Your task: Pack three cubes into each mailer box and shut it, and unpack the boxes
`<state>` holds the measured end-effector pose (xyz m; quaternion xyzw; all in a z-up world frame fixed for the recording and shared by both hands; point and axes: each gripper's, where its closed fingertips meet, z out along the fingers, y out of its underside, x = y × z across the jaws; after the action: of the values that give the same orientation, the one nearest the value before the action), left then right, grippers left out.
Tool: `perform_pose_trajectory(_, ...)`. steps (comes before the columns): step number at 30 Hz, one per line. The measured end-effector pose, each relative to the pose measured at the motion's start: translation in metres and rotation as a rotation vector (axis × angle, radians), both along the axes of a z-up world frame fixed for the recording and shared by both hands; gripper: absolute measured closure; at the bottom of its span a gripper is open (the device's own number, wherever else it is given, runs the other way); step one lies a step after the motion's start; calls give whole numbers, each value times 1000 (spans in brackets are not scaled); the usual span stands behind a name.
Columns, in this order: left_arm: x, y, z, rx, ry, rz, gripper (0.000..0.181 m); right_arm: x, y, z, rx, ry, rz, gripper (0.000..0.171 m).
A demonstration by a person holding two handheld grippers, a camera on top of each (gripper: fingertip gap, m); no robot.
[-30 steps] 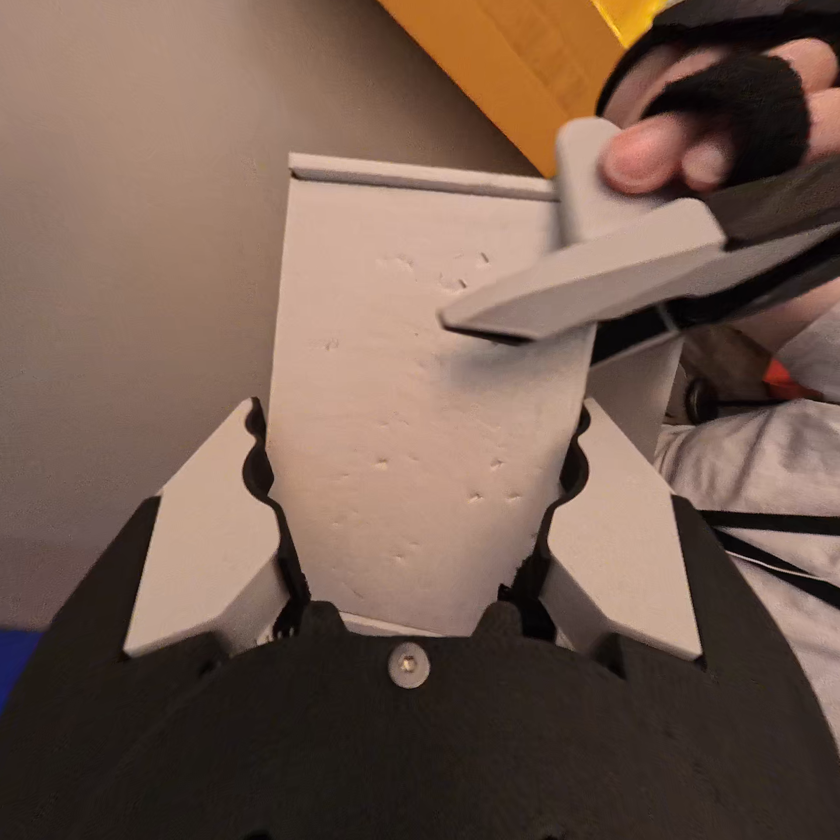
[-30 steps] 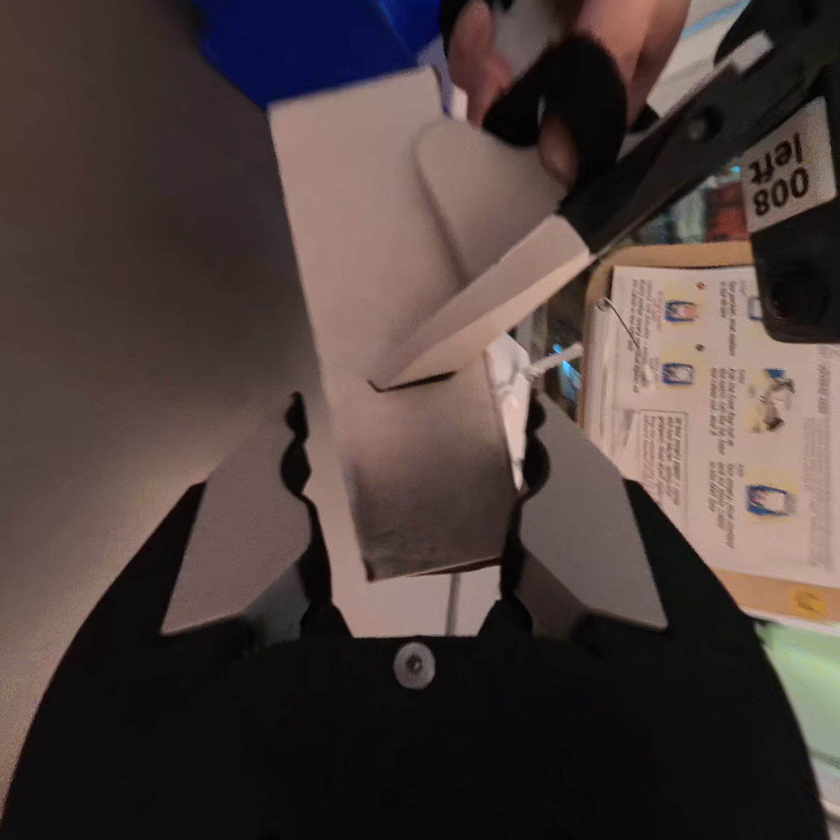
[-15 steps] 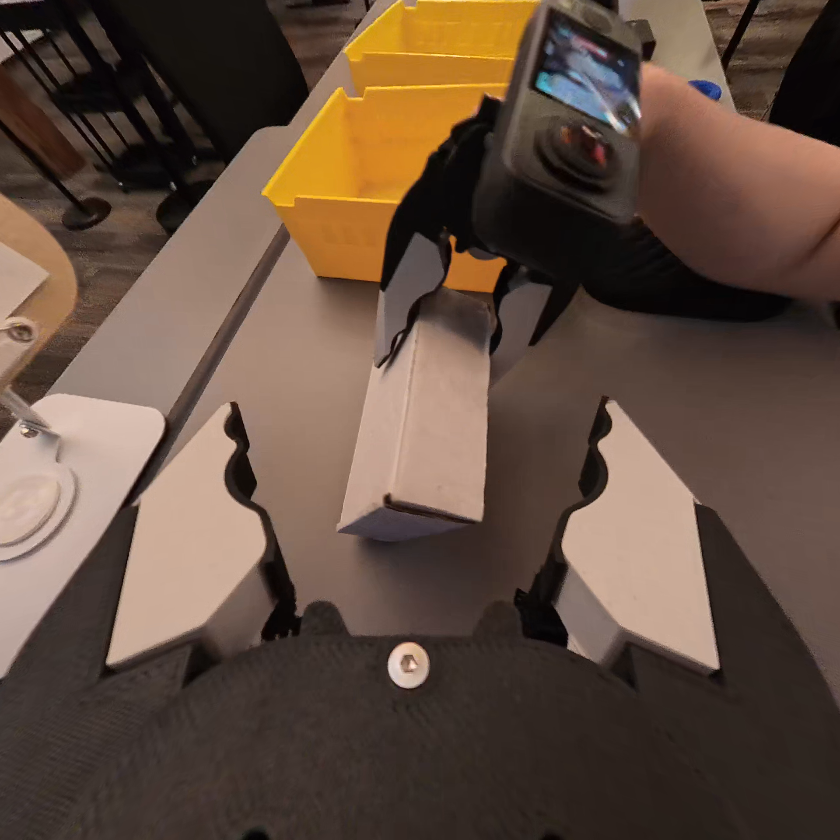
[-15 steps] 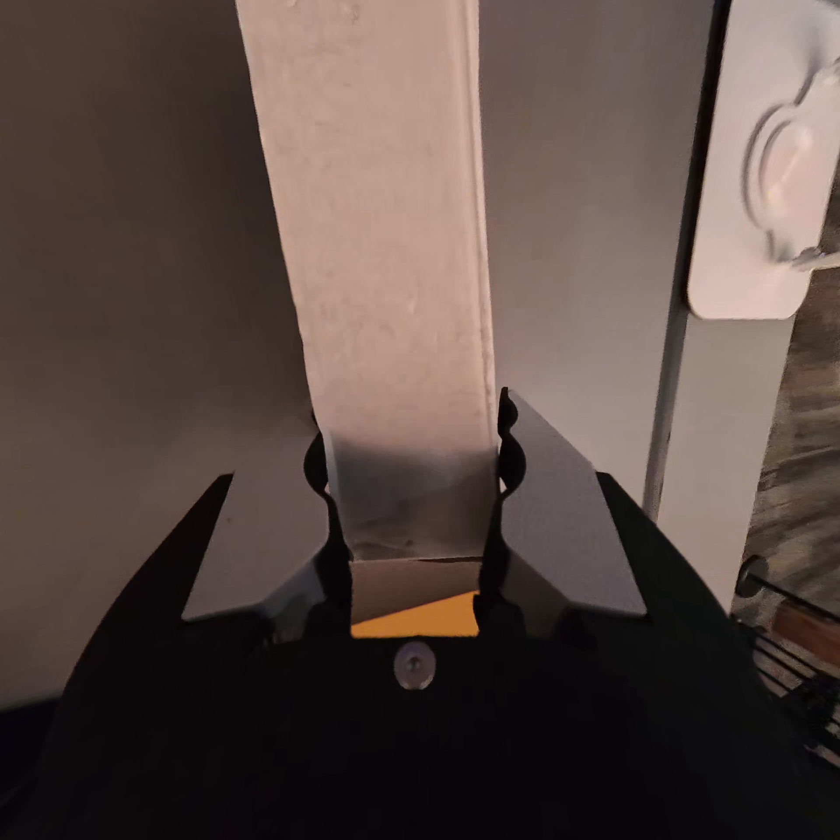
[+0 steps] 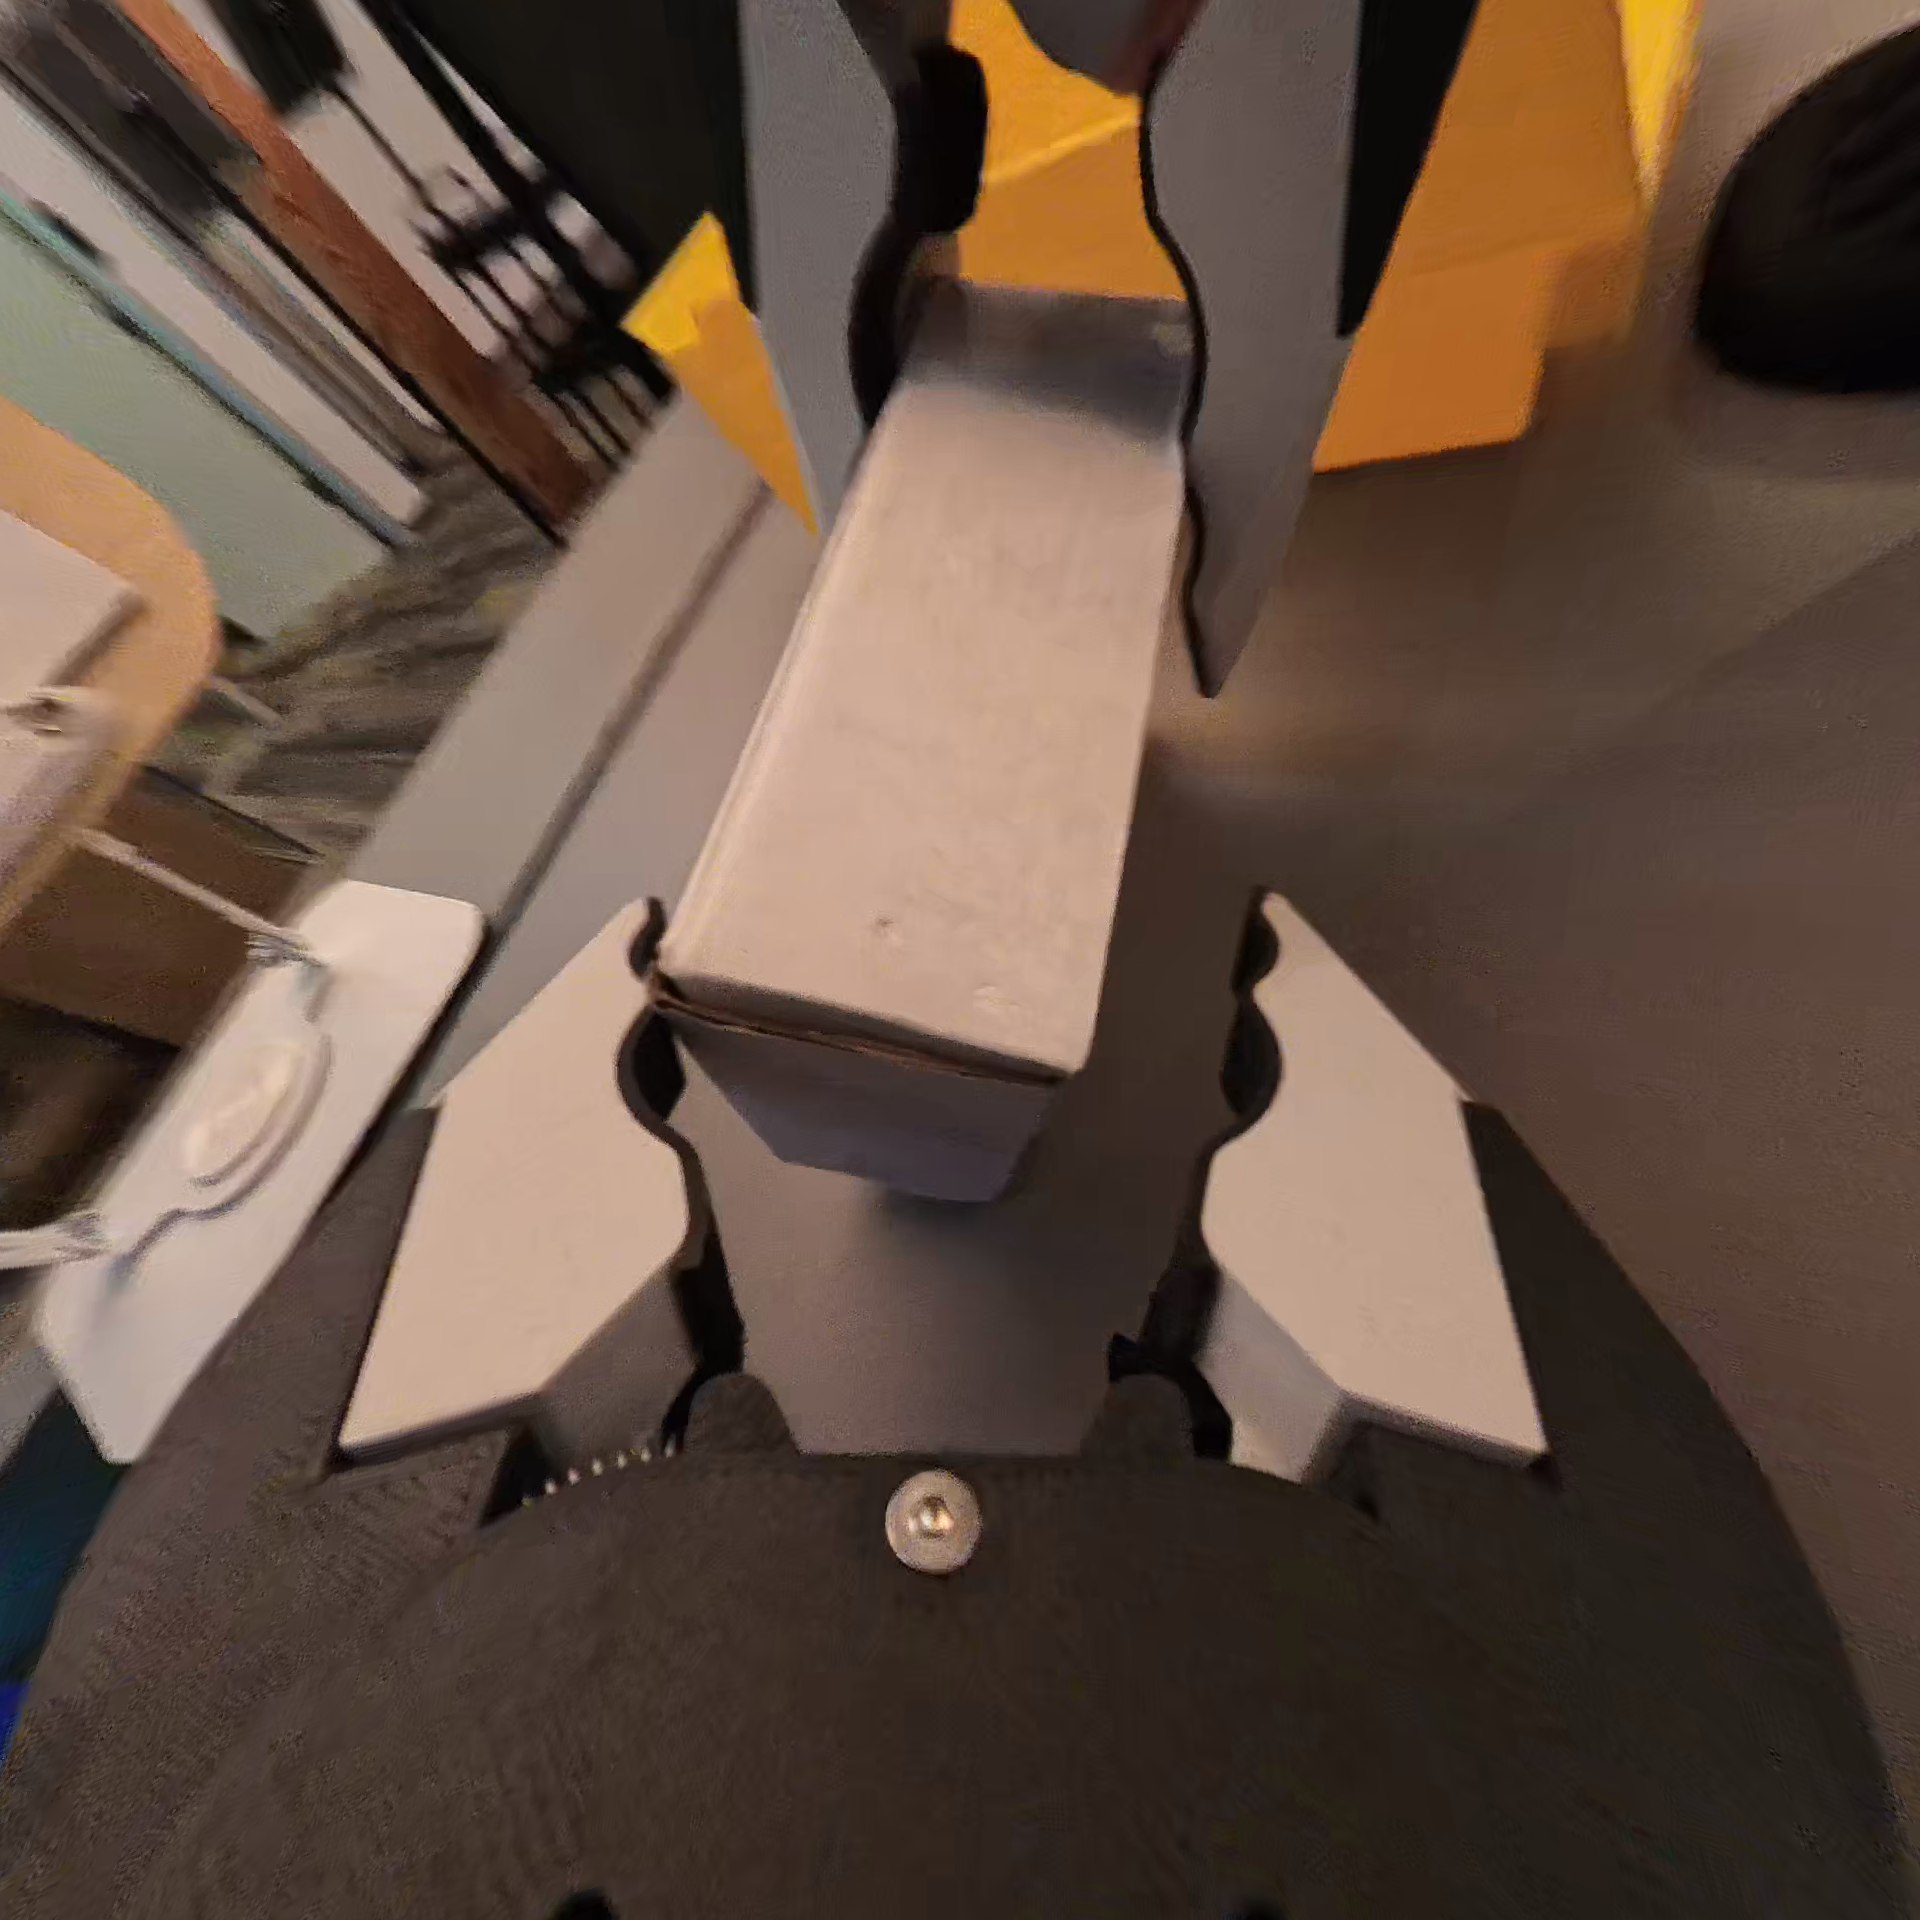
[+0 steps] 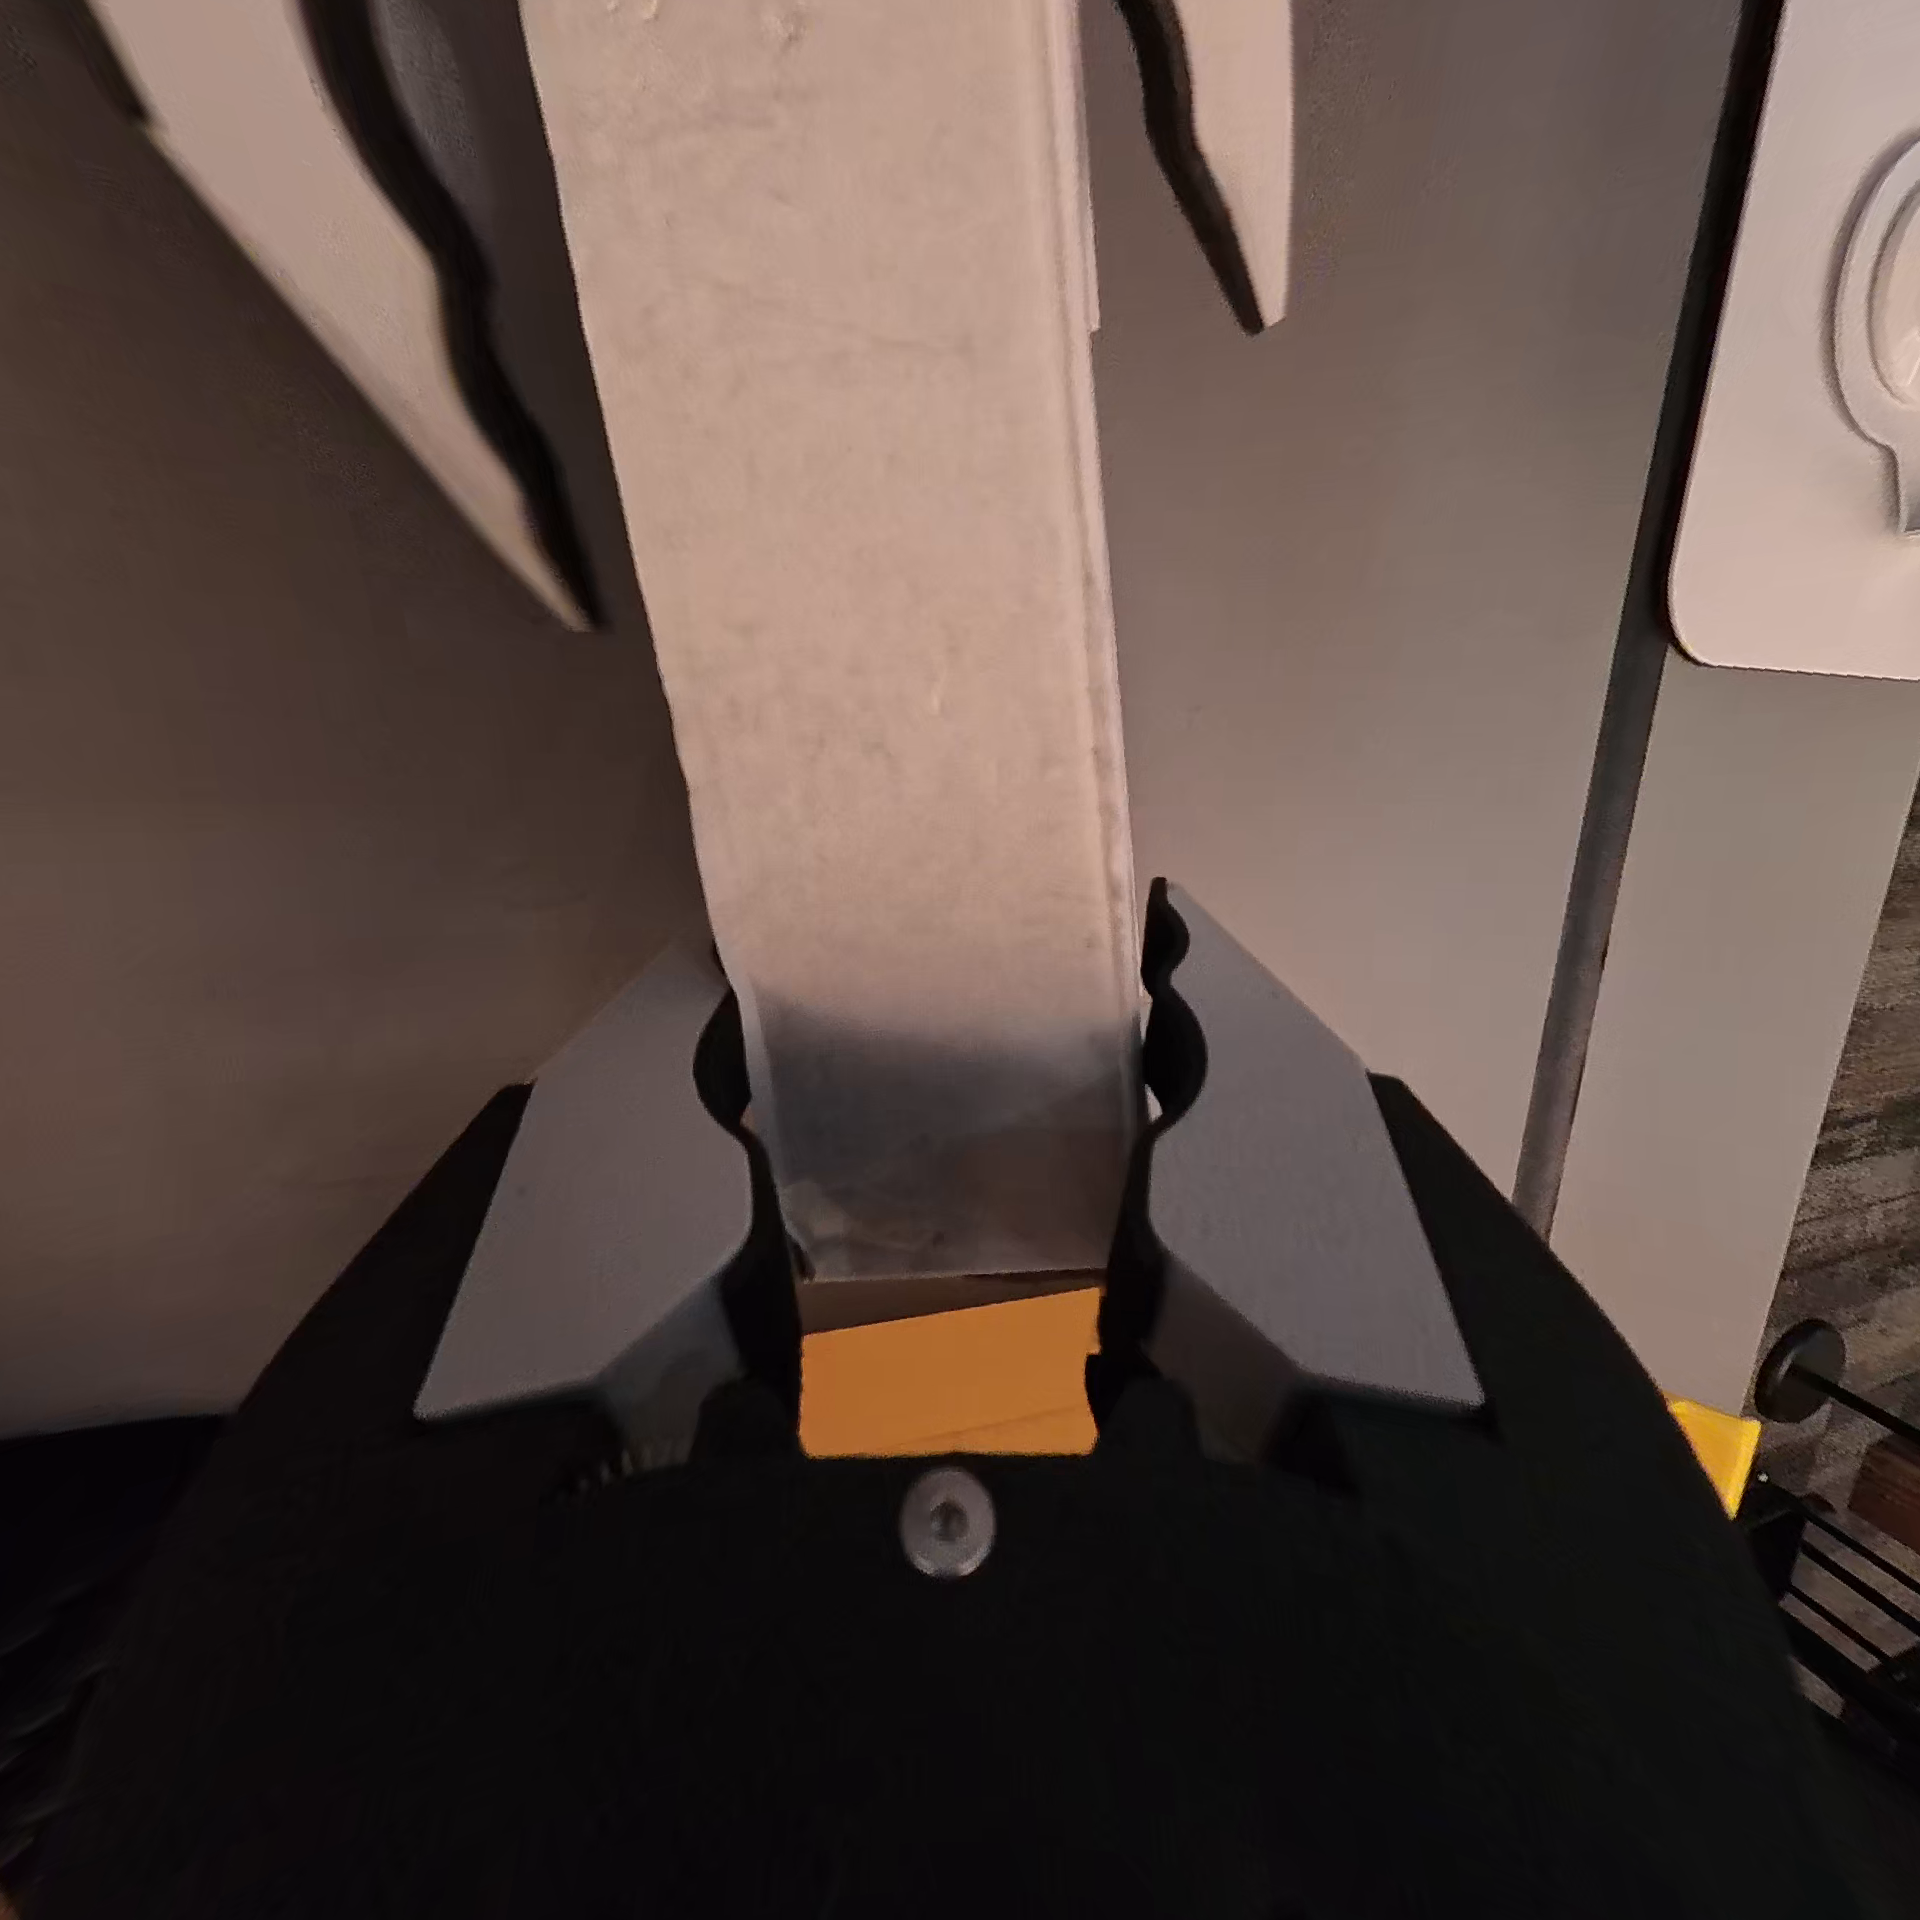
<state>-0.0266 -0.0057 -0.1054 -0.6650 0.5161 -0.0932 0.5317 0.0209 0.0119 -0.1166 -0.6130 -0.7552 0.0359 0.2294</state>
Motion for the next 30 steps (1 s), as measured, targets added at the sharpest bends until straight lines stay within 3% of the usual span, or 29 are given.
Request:
perform_pose_trajectory(2, 0, 4, 6, 82, -51, 27, 92, 1, -2, 0, -6, -3, 17, 97)
perform_pose_trajectory(6, -4, 12, -12, -6, -41, 47, 88, -4, -3, 1, -27, 41, 35, 96)
perform_pose_trajectory(8, -8, 17, -11, 31, -29, 50, 103, -6, -2, 1, -25, 46, 33, 95)
perform_pose_trajectory(13, -21, 19, -13, -147, -98, 92, 105, -23, 7, 27, 88, 90, -33, 93)
perform_pose_trajectory(17, -30, 27, -16, -224, -140, 134, 104, -67, -26, 75, 247, 326, 193, 123)
perform_pose_trajectory(21, -33, 28, -18, -281, -169, 148, 105, -85, -32, 75, 399, 310, 276, 150)
perform_pose_trajectory(26, -32, 28, -18, -295, -174, 149, 105, -94, -32, 60, 372, 303, 279, 169)
perform_pose_trajectory(30, -30, 27, -19, -337, -195, 138, 105, -95, -32, 61, 374, 308, 279, 169)
